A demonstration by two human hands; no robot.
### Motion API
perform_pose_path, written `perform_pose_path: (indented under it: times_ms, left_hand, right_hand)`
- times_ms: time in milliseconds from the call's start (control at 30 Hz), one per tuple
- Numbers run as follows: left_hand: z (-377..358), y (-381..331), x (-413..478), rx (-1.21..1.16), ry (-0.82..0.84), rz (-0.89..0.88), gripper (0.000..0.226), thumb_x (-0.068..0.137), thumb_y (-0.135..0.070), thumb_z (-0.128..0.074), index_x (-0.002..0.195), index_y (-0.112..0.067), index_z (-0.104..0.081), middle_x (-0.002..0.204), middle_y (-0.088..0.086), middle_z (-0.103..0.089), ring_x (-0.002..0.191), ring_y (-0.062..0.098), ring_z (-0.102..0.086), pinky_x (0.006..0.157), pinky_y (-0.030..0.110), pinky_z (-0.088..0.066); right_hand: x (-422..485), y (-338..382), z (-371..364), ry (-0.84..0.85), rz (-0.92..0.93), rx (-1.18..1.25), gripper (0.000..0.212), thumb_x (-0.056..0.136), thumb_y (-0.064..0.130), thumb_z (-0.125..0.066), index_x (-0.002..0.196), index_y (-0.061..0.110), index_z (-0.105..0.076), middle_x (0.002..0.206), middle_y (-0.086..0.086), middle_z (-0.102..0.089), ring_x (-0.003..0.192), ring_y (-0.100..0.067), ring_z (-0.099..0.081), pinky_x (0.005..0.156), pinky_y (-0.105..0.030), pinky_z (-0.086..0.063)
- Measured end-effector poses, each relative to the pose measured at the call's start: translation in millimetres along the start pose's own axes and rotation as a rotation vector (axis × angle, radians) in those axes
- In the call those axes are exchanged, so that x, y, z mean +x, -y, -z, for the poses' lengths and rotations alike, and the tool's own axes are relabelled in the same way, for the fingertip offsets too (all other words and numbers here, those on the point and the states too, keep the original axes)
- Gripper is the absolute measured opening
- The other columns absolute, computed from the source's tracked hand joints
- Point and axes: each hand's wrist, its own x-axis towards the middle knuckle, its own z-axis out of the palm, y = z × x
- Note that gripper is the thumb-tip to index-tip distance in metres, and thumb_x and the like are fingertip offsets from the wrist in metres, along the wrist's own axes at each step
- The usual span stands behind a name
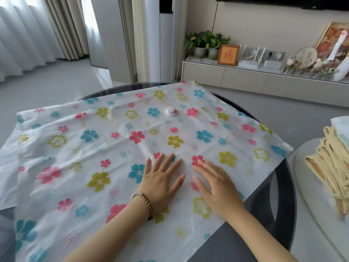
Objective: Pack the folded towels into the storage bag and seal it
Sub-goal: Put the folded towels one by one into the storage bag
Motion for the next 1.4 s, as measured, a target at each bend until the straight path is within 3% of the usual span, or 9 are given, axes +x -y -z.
perform_pose_path:
  times_ms: [200, 400, 533, 667, 767, 900, 1067, 1200, 1400]
  left_hand:
    - [7.3, -8.0, -12.0, -0.061, 0.007, 0.001, 0.082, 0.075, -0.076, -0.004, 0.143, -0.036, -0.026, 0.155, -0.01, -0.021, 0.145, 0.016, -0.008, 0.119, 0.041, 0.001]
    - [17.4, -56.8, -55.4, -0.24, 0.105, -0.072, 0.066, 0.081, -0.067, -0.043, 0.138, -0.034, -0.037, 0.148, -0.011, -0.036, 0.14, 0.013, -0.025, 0.118, 0.036, -0.017]
    - [6.9, -67.7, -71.7, -0.159, 0.161, -0.112, 0.08, 0.071, -0.072, -0.052, 0.139, -0.036, -0.034, 0.151, -0.011, -0.03, 0.142, 0.013, -0.022, 0.118, 0.039, -0.015]
    - [2.6, -70.2, -74.3, -0.117, 0.14, -0.118, 0.069, 0.076, -0.069, -0.049, 0.136, -0.036, -0.04, 0.152, -0.011, -0.03, 0.143, 0.012, -0.019, 0.119, 0.039, -0.01]
    - [9.2, -71.3, -73.9, -0.209, 0.19, -0.073, 0.063, 0.08, -0.064, -0.05, 0.136, -0.035, -0.041, 0.151, -0.01, -0.032, 0.142, 0.012, -0.021, 0.118, 0.038, -0.012]
    - [19.6, -66.4, -72.6, -0.436, 0.237, 0.032, 0.05, 0.087, -0.054, -0.048, 0.132, -0.034, -0.048, 0.144, -0.006, -0.043, 0.132, 0.018, -0.04, 0.113, 0.037, -0.027]
    - [31.1, -69.3, -68.2, -0.302, 0.199, -0.005, 0.037, 0.095, -0.035, -0.044, 0.122, -0.017, -0.061, 0.126, 0.003, -0.062, 0.112, 0.021, -0.059, 0.1, 0.03, -0.044]
    - [38.7, -81.5, -55.9, -0.101, 0.238, -0.024, 0.035, 0.095, -0.032, -0.045, 0.115, -0.012, -0.065, 0.118, 0.007, -0.066, 0.105, 0.023, -0.061, 0.095, 0.031, -0.047]
    - [37.7, -107.8, -30.3, -0.076, 0.289, 0.039, 0.04, 0.095, -0.039, -0.041, 0.121, -0.017, -0.061, 0.124, 0.004, -0.062, 0.11, 0.022, -0.059, 0.094, 0.03, -0.047]
  right_hand:
    - [-28.5, -6.4, 12.2, -0.191, -0.116, 0.27, 0.034, 0.097, 0.033, -0.044, 0.126, 0.022, -0.057, 0.136, 0.009, -0.051, 0.126, -0.002, -0.042, 0.109, -0.03, -0.035]
    - [-90.1, -13.7, 39.7, -0.178, -0.331, 0.443, 0.041, 0.097, 0.03, -0.044, 0.136, 0.02, -0.044, 0.147, 0.006, -0.04, 0.133, -0.005, -0.034, 0.103, -0.018, -0.025]
    - [-111.4, -7.3, 49.4, -0.105, -0.489, 0.591, 0.046, 0.099, 0.032, -0.04, 0.142, 0.021, -0.035, 0.151, 0.001, -0.034, 0.139, -0.016, -0.031, 0.109, -0.029, -0.026]
    - [-120.6, 1.0, 56.4, -0.053, -0.507, 0.717, 0.046, 0.1, 0.025, -0.038, 0.145, 0.015, -0.032, 0.152, -0.001, -0.032, 0.14, -0.015, -0.029, 0.103, -0.021, -0.024]
    - [-123.0, 1.5, 54.2, -0.021, -0.503, 0.758, 0.042, 0.1, 0.028, -0.038, 0.141, 0.02, -0.036, 0.148, 0.002, -0.038, 0.139, -0.015, -0.031, 0.106, -0.022, -0.023]
    - [-125.2, -0.4, 48.2, 0.011, -0.454, 0.75, 0.037, 0.099, 0.036, -0.038, 0.135, 0.031, -0.041, 0.137, 0.013, -0.044, 0.141, -0.012, -0.025, 0.119, -0.039, -0.014]
    - [-124.7, 3.1, 55.6, 0.033, -0.408, 0.772, 0.044, 0.1, 0.043, -0.027, 0.14, 0.032, -0.04, 0.147, 0.013, -0.037, 0.14, -0.005, -0.026, 0.109, -0.022, -0.018]
    - [-118.2, 5.2, 56.1, 0.075, -0.401, 0.704, 0.048, 0.098, 0.052, -0.017, 0.135, 0.039, -0.044, 0.15, 0.015, -0.033, 0.143, -0.008, -0.019, 0.12, -0.038, -0.009]
    - [-106.4, 12.8, 58.1, 0.091, -0.426, 0.725, 0.053, 0.094, 0.06, -0.012, 0.135, 0.045, -0.042, 0.154, 0.014, -0.026, 0.146, -0.016, -0.009, 0.119, -0.044, -0.007]
